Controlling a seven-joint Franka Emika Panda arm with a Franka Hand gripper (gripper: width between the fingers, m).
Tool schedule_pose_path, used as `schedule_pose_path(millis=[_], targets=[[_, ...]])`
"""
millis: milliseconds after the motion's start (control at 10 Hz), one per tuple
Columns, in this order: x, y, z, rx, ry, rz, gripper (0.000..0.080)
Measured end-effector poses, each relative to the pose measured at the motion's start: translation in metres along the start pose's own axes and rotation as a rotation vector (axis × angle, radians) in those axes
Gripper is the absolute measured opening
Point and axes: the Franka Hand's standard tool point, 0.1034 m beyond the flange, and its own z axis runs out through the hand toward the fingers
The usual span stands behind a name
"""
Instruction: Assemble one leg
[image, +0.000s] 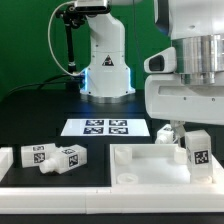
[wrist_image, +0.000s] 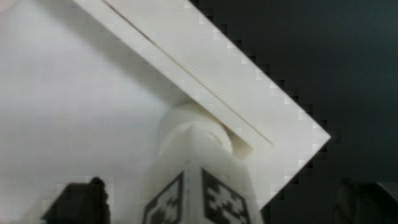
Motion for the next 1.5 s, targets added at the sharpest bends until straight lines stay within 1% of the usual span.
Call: schedule_pose_path(millis=[100,300,400,500,600,700,800,900,1000,1100,1200,1300,1400,1500], targets=[[0.001,0.0,0.0,0.0,0.001,-0.069,0.0648],[0.009,-0.002,-0.004,-0.016,0.028,-0.433,0.0649],[0.003,-0.006,0.0,-0.015,0.032,-0.505,0.0649],[0.002,-0.006,0.001,-0.013,0.03,-0.493,0.0649],[0.003,-0.006,0.001,-0.013,0.03,-0.492,0.0518],[0.002,-0.006,0.001,-0.011,0.029,-0.47,0.0518],[0.002,-0.006,0.001,-0.005,0.026,-0.368,0.0384],[0.003,-0.002,0.003,-0.013,0.023,-0.307,0.0293],[0.002,-0.002,0.003,-0.012,0.023,-0.23,0.0293],[0.001,-0.003,0.003,-0.016,0.027,-0.062,0.0293],[-0.003,-0.003,0.004,-0.027,0.028,0.086,0.0293],[-0.004,-0.004,0.005,-0.02,0.017,0.246,0.0293],[-0.002,-0.005,0.006,0.005,0.001,0.442,0.0292],[0.0,-0.005,0.006,0.025,-0.016,0.596,0.0293]])
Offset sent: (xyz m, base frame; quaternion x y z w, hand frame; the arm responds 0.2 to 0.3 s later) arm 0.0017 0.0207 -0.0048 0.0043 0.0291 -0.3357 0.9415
